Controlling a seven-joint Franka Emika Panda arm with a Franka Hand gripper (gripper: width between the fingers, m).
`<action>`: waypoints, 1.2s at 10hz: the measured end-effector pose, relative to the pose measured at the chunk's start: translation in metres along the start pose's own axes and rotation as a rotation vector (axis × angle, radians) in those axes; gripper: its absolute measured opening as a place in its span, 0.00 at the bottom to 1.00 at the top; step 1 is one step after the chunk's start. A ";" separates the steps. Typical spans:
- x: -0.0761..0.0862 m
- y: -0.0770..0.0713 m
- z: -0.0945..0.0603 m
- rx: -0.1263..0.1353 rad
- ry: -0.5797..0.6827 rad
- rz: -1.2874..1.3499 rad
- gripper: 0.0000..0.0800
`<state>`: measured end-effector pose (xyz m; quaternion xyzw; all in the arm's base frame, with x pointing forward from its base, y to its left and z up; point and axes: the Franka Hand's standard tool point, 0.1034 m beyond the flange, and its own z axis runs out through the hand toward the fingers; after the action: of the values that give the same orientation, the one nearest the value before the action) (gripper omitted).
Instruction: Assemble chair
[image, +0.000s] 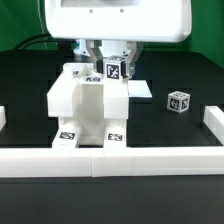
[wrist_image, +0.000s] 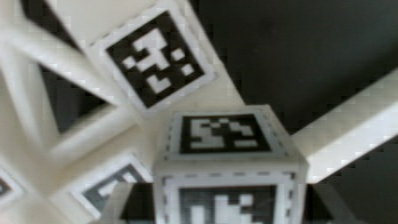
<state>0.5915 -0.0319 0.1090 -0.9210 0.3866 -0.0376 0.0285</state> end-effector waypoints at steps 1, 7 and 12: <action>0.000 0.000 0.000 -0.003 -0.006 0.085 0.36; -0.001 0.002 0.000 -0.007 -0.014 0.215 0.66; 0.004 -0.001 -0.004 0.012 -0.013 -0.184 0.81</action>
Offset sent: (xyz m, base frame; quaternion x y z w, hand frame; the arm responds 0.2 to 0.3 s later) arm -0.0021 -0.0036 -0.0006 0.0084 0.0044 0.0944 0.9955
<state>0.5942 -0.0343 0.1134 -0.9527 0.3000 -0.0363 0.0327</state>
